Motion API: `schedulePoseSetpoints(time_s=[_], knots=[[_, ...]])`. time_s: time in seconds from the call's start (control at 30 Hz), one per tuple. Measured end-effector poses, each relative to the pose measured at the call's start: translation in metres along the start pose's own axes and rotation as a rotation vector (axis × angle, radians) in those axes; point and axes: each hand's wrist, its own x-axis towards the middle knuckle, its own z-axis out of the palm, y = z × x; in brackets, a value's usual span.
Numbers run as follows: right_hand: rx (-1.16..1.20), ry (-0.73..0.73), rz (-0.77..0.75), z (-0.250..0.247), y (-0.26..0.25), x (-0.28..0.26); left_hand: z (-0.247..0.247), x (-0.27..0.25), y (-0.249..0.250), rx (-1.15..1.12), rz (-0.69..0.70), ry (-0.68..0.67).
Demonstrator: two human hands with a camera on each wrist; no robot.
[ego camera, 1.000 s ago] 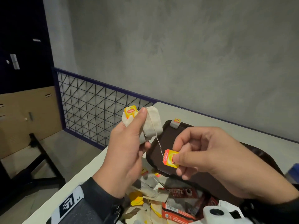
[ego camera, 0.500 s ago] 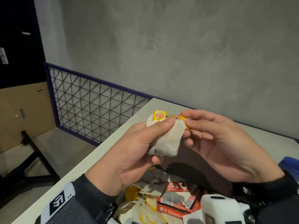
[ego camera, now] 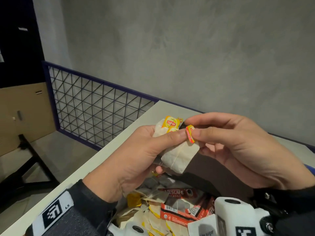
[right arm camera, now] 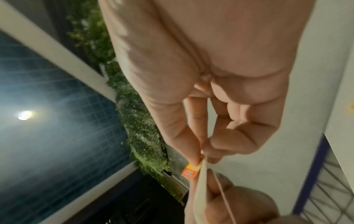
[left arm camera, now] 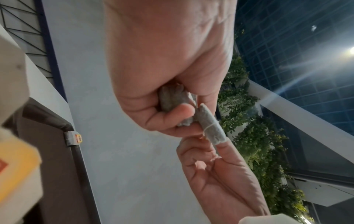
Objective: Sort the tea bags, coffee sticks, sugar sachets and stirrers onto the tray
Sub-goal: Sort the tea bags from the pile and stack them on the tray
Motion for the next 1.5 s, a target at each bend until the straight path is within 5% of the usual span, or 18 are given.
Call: schedulePoseSetpoints(time_s=[0.33, 0.6, 0.87, 1.5], knots=[[-0.223, -0.037, -0.037, -0.0018, -0.0034, -0.0054, -0.0003, 0.0012, -0.0018, 0.013, 0.012, 0.012], [-0.142, 0.065, -0.076, -0.0061, -0.0021, -0.0022, -0.0085, 0.0095, -0.0012, -0.073, 0.044, 0.218], [-0.098, 0.085, -0.063, -0.0082, -0.0028, -0.0017, -0.0022, 0.0022, -0.0023, 0.118, 0.047, 0.025], [-0.415, 0.072, -0.145, -0.0070, 0.0031, -0.0007, -0.0035, 0.0036, -0.0029, 0.177, 0.033, 0.069]])
